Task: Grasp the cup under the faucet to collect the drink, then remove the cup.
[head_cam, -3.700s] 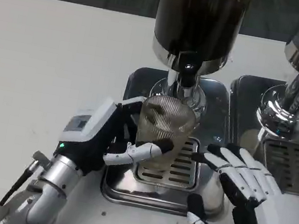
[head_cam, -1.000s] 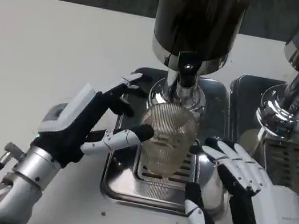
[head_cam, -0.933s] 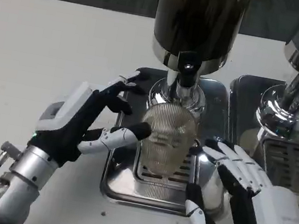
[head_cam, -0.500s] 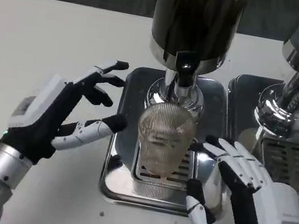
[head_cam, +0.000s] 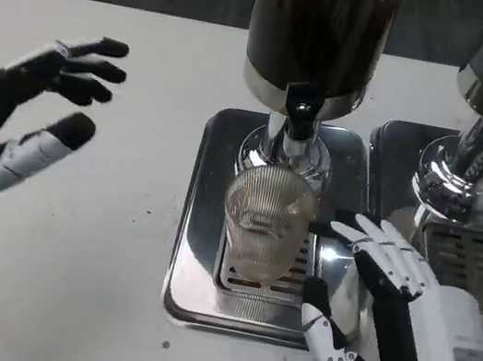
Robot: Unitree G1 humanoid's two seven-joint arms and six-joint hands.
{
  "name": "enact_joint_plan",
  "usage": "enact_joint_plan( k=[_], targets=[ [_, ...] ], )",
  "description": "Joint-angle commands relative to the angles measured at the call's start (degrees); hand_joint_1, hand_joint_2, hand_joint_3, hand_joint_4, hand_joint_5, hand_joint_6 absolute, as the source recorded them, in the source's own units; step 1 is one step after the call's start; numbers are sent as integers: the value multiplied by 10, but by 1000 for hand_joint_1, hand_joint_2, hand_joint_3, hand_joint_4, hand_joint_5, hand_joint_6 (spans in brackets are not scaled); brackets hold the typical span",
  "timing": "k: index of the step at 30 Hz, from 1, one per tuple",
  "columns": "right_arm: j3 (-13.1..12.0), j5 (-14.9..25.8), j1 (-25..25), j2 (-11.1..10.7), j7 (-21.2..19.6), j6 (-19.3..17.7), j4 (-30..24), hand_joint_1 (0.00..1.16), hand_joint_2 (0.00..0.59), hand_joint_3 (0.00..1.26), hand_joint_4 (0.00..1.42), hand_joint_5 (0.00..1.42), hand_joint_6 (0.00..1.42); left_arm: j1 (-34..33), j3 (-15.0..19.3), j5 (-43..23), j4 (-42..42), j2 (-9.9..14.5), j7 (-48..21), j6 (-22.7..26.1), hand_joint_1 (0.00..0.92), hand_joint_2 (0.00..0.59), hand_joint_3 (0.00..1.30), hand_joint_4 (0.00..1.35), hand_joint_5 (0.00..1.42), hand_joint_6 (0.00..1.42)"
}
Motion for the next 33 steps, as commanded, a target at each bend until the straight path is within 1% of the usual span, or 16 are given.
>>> enact_joint_plan(
  k=[1,2,4,6,8,10,13,15,20,24,26,28,30,33],
  targets=[
    [-3,2,-2,-1,-9,1,7,289,477,352,211,159,195,-15,20,-79,-18,11,-77,-1,0,106,342,396,458,501],
    [-5,4,-3,-3,-8,0,8,289,477,352,211,159,195,-21,23,-114,-22,14,-108,4,0,98,354,405,458,493],
    [-11,10,-6,-7,-8,-4,13,289,477,352,211,159,195,-33,27,-161,-26,14,-159,15,0,96,361,416,458,470],
    [-16,15,-8,-11,-7,-7,17,289,477,352,211,159,195,-42,32,-202,-30,10,-208,31,0,95,364,417,456,465],
    [-15,14,-3,-9,-6,-3,14,289,477,352,212,159,195,-53,36,-244,-34,7,-262,54,0,91,364,391,421,420],
    [-14,14,0,-6,-6,0,13,289,477,353,215,162,195,-69,39,-302,-41,12,-335,100,0,89,362,375,385,357],
    [-15,15,1,-4,-5,0,13,289,477,353,220,166,195,-88,51,-351,-50,12,-411,162,0,78,353,352,357,299],
    [-15,15,4,-3,-6,1,13,289,477,353,221,167,196,-99,63,-373,-56,9,-450,203,0,74,354,348,354,280],
    [-13,16,9,0,-7,1,14,289,477,354,223,169,196,-126,81,-404,-61,9,-514,299,0,70,337,324,321,250],
    [-12,16,13,3,-9,1,14,289,477,358,224,169,196,-144,92,-415,-65,4,-543,363,0,60,278,238,260,209],
    [-11,14,15,5,-11,1,13,289,477,359,224,169,196,-157,92,-418,-64,2,-560,400,0,59,245,191,224,175],
    [-10,14,16,6,-12,1,12,289,477,360,227,169,196,-166,92,-418,-64,-1,-573,428,0,58,211,151,196,155],
    [-10,13,17,8,-14,1,12,289,477,360,230,170,196,-177,87,-417,-66,-8,-586,461,0,58,183,125,182,136],
    [-8,12,18,11,-18,2,15,289,477,361,232,171,196,-190,84,-411,-68,-19,-598,495,0,51,155,83,152,103]
  ],
)
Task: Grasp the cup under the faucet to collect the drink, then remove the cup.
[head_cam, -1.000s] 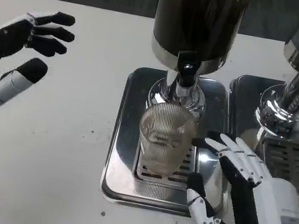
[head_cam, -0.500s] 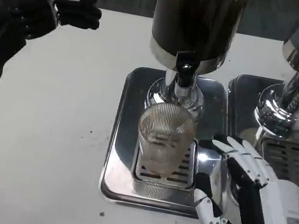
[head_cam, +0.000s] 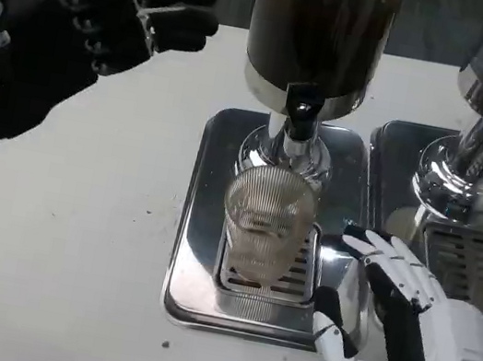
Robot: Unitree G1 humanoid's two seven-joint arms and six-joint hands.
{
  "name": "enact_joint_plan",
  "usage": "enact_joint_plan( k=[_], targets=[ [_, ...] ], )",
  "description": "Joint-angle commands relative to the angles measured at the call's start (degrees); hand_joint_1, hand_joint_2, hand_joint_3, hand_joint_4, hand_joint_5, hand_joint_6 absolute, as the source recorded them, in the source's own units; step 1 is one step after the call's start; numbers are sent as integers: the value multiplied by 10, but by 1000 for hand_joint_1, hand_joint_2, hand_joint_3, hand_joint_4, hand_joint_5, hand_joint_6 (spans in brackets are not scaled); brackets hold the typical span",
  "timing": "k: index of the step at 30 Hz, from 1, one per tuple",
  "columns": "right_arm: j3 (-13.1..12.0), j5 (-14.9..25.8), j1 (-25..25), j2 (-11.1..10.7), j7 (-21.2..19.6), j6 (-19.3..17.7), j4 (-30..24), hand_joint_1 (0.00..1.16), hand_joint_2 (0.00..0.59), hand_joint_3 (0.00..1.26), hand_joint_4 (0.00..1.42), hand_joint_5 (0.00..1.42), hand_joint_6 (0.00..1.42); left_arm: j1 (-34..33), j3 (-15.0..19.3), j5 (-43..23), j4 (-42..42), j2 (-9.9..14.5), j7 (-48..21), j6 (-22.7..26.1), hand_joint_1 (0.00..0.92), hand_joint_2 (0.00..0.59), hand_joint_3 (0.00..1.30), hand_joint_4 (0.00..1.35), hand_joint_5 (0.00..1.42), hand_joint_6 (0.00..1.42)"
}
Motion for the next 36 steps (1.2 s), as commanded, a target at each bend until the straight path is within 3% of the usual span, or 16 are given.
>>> enact_joint_plan(
  k=[1,7,15,36],
  targets=[
    [2,2,3,6,-14,2,3,289,477,361,232,172,196,-24,-10,5,-9,-17,-17,46,0,50,147,79,144,96],
    [7,-1,2,16,-23,3,10,289,477,361,233,174,196,-45,-20,20,-16,-45,-17,75,0,46,144,78,140,90],
    [13,-2,-2,24,-36,4,21,289,477,361,234,182,196,-57,-28,47,-16,-68,-10,76,0,42,144,78,139,79],
    [27,1,-5,35,-51,6,33,289,477,376,253,194,196,-63,-52,141,23,-131,17,-11,0,44,144,69,124,53]
  ],
)
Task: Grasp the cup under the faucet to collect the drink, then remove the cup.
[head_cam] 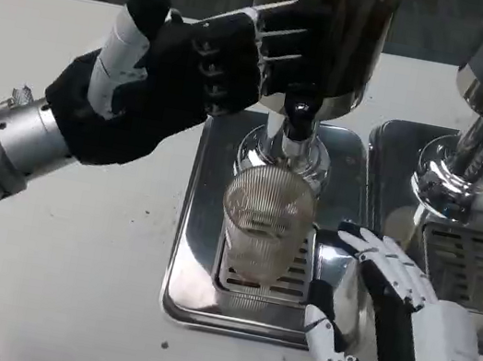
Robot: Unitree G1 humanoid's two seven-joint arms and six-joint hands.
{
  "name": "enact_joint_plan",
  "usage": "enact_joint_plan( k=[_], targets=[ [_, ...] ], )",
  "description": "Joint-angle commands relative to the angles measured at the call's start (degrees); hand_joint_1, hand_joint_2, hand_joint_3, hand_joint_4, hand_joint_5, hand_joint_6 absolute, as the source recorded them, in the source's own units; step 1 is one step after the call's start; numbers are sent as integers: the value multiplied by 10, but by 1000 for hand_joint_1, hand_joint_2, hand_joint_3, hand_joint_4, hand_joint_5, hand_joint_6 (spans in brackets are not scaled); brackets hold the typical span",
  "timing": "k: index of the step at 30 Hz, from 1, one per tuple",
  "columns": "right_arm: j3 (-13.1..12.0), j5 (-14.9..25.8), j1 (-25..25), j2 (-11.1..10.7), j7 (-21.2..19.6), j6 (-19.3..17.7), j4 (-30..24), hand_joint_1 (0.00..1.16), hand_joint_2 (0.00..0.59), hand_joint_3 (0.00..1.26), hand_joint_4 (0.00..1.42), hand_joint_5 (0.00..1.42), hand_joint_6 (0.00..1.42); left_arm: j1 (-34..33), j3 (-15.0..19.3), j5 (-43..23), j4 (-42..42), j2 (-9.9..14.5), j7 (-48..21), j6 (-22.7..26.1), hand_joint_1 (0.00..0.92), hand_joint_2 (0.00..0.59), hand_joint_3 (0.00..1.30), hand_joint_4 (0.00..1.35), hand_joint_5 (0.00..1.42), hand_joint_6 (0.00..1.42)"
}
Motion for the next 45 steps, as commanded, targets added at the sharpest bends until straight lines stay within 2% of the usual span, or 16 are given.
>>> enact_joint_plan(
  k=[1,10,22,36,45],
  targets=[
    [2,3,5,3,-10,5,4,289,477,377,254,194,196,-16,-4,20,25,-8,8,-28,0,44,144,71,124,52],
    [4,5,2,5,-14,3,12,284,481,383,258,195,196,-38,0,41,93,-22,10,-77,0,53,151,77,127,42],
    [7,13,-1,6,-12,2,19,273,484,384,261,195,196,-56,-10,58,153,-38,-10,-102,0,52,163,105,154,65],
    [14,18,2,6,-9,4,16,267,484,388,269,205,196,-72,-31,89,208,-36,-25,-144,0,52,173,130,179,85],
    [13,24,1,6,-6,5,17,265,484,395,271,209,196,-79,-42,116,236,-29,-27,-205,0,53,173,130,181,87]
  ],
)
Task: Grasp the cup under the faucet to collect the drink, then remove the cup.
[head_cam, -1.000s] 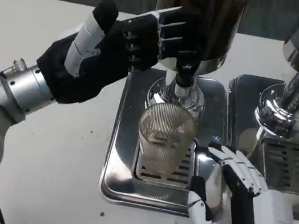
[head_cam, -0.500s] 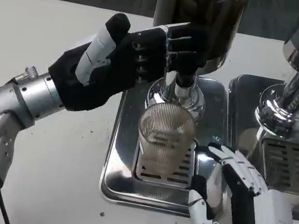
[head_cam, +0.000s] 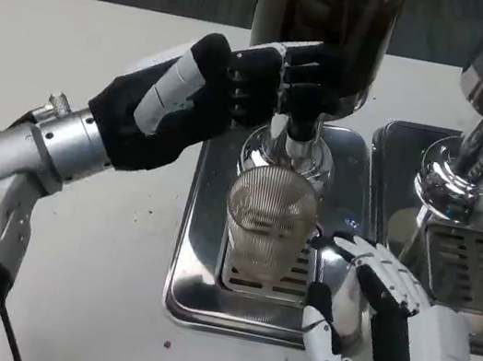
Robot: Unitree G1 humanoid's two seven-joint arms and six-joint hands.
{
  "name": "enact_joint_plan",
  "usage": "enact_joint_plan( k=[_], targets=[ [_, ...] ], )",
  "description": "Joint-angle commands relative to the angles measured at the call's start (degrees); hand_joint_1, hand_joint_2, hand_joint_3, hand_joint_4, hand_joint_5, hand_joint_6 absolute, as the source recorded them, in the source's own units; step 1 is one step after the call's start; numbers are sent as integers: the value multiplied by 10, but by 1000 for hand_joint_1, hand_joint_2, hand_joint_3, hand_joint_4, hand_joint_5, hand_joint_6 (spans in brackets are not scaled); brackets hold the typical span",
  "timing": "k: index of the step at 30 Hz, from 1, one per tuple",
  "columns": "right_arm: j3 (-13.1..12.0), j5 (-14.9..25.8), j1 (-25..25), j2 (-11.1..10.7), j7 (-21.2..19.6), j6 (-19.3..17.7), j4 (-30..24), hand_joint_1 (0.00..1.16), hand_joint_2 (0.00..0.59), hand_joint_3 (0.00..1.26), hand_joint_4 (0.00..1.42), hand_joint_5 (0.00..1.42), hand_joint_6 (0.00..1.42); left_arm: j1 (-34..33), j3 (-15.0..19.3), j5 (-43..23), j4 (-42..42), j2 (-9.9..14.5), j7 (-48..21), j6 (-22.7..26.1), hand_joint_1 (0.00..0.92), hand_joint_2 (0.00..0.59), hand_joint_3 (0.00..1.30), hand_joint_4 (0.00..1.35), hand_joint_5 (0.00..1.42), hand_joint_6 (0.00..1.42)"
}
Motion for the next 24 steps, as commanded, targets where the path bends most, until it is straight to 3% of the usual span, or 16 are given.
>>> enact_joint_plan(
  k=[1,13,24],
  targets=[
    [0,8,0,0,1,4,1,264,484,395,271,209,196,3,-17,31,18,6,-8,-32,0,53,173,130,181,87],
    [-6,12,4,-6,7,6,-6,264,484,396,271,210,196,10,-49,67,46,11,-4,-130,0,42,173,119,164,59],
    [-15,32,4,-7,21,5,-9,262,484,376,252,210,205,4,-73,103,75,32,20,-210,0,42,162,107,138,41]
  ],
)
